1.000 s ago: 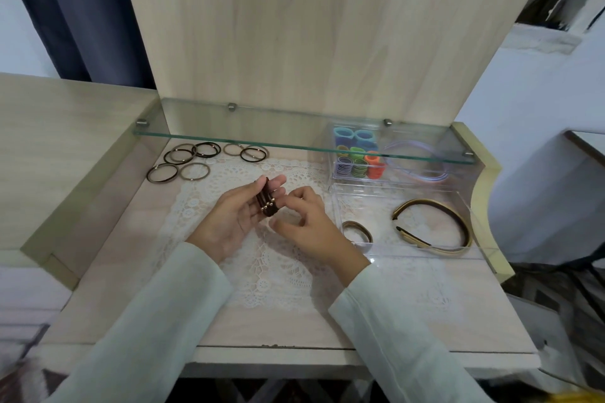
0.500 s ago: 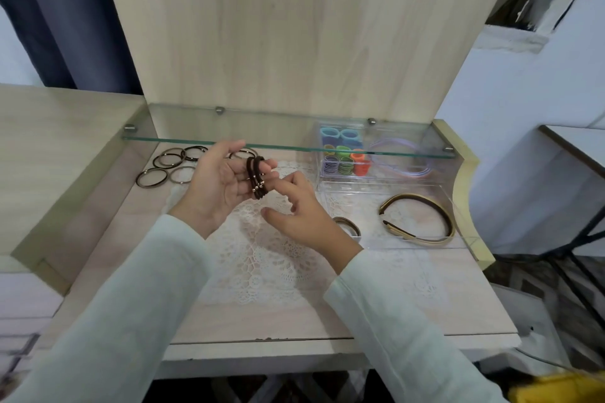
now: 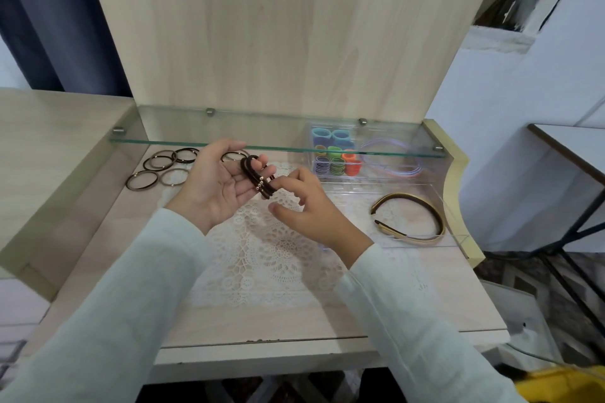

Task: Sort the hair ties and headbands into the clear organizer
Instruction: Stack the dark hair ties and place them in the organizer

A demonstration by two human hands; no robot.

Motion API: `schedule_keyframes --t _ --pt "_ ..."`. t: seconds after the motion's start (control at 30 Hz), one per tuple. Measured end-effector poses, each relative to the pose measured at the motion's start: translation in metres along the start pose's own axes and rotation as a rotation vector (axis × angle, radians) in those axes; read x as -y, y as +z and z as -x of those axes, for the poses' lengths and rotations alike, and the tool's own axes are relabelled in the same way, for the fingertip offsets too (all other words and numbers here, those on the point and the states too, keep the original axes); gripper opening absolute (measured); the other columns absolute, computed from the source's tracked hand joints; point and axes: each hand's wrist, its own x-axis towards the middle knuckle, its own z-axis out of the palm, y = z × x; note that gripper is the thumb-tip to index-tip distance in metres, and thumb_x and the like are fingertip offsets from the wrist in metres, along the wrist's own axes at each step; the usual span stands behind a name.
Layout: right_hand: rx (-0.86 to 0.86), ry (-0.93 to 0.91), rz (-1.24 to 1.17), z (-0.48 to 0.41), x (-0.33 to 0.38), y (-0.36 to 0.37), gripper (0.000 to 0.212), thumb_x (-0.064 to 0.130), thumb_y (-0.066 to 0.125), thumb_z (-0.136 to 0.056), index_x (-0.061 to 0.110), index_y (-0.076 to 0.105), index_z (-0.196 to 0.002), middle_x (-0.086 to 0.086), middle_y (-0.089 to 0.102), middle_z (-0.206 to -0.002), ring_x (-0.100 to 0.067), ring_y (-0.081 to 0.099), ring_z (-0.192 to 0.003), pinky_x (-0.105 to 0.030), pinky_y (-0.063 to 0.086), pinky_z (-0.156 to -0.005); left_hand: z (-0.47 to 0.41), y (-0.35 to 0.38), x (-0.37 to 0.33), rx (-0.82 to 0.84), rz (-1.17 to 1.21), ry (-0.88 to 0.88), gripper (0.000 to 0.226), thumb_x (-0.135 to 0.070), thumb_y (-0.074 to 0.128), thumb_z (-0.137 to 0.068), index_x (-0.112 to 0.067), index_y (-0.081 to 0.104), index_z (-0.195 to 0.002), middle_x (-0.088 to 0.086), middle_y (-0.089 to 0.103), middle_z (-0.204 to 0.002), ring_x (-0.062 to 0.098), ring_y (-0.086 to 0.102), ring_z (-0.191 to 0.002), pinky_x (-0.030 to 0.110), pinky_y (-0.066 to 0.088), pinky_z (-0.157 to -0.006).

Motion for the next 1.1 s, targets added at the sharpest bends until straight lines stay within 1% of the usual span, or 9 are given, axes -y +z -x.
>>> schedule_keyframes --t 0.17,0.3,0.43,0.6,0.67,0.77,0.83,0.97,1.1 --pt "0.03 -0.014 0.09 0.002 -0.007 -0.009 0.03 0.018 0.071 -0.084 0.02 0.066 -0.113 -0.011 0.045 -0.101 -0.017 0.039 -0.1 -0.014 0.027 -0.082 -0.001 -0.002 0.006 0.017 -0.043 -0.049 0.028 -0.028 0.055 -0.09 -0.007 0.065 -0.074 0.002 0.073 -0.085 0.019 0.073 -0.085 0.028 0.053 -0.088" --pt "0.057 -0.047 0.218 0.002 -0.009 -0.022 0.028 0.022 0.07 -0.086 0.02 0.067 -0.114 -0.006 0.042 -0.097 -0.02 0.038 -0.098 -0.022 0.031 -0.085 -0.006 -0.005 0.007 0.043 -0.244 -0.102 0.031 -0.035 0.058 -0.086 -0.018 0.063 -0.062 -0.006 0.069 -0.079 0.015 0.066 -0.085 0.03 0.043 -0.092" --pt "0.059 -0.12 0.438 -0.001 -0.013 -0.038 0.025 0.027 0.068 -0.087 0.022 0.068 -0.111 -0.004 0.04 -0.093 -0.018 0.035 -0.091 -0.026 0.027 -0.078 -0.015 -0.006 0.009 0.034 -0.53 -0.101 0.028 -0.043 0.064 -0.081 -0.026 0.057 -0.06 -0.01 0.064 -0.073 0.015 0.06 -0.089 0.03 0.035 -0.074" --pt "0.063 -0.206 0.62 0.002 -0.016 -0.054 0.025 0.025 0.069 -0.085 0.022 0.069 -0.109 -0.003 0.04 -0.091 -0.021 0.038 -0.088 -0.032 0.035 -0.076 -0.023 0.006 0.017 -0.005 -0.698 -0.085 0.03 -0.047 0.074 -0.055 -0.028 0.064 -0.077 -0.01 0.062 -0.079 0.009 0.061 -0.081 0.028 0.034 -0.069" --pt "0.06 -0.242 0.669 0.003 -0.018 -0.059 0.023 0.023 0.07 -0.082 0.021 0.07 -0.106 -0.004 0.041 -0.089 -0.024 0.04 -0.086 -0.036 0.039 -0.074 -0.029 0.011 0.021 -0.016 -0.76 -0.075 0.031 -0.042 0.075 -0.057 -0.028 0.067 -0.084 -0.009 0.06 -0.081 0.008 0.058 -0.077 0.028 0.032 -0.066" --pt "0.067 -0.273 0.726 0.006 -0.02 -0.069 0.022 0.02 0.071 -0.081 0.019 0.07 -0.103 -0.003 0.039 -0.089 -0.023 0.039 -0.084 -0.039 0.042 -0.071 -0.041 0.021 0.027 -0.059 -0.836 -0.064 0.014 -0.033 0.073 -0.076 -0.024 0.062 -0.078 -0.005 0.055 -0.082 0.01 0.054 -0.075 0.028 0.029 -0.062" --pt "0.079 -0.285 0.756 0.009 -0.021 -0.076 0.022 0.018 0.071 -0.08 0.019 0.07 -0.102 -0.004 0.041 -0.088 -0.026 0.042 -0.085 -0.041 0.044 -0.07 -0.049 0.031 0.031 -0.078 -0.91 -0.068 0.015 -0.032 0.068 -0.082 -0.022 0.059 -0.075 -0.003 0.054 -0.083 0.012 0.053 -0.076 0.029 0.029 -0.06" --pt "0.146 -0.254 0.794 0.019 -0.023 -0.093 0.025 0.011 0.07 -0.077 0.018 0.071 -0.101 -0.004 0.042 -0.088 -0.032 0.048 -0.091 -0.043 0.047 -0.076 -0.061 0.054 0.035 -0.066 -1.151 -0.03 0.021 -0.034 0.069 -0.083 -0.018 0.058 -0.076 -0.001 0.055 -0.082 0.014 0.052 -0.071 0.025 0.032 -0.054" --pt "0.173 -0.17 0.781 0.031 -0.028 -0.114 0.024 0.007 0.07 -0.079 0.015 0.072 -0.101 -0.01 0.051 -0.092 -0.029 0.048 -0.09 -0.039 0.044 -0.077 -0.077 0.073 0.043 0.031 -1.304 0.058 0.019 -0.036 0.069 -0.079 -0.017 0.064 -0.08 0.001 0.058 -0.085 0.016 0.051 -0.075 0.026 0.041 -0.063"
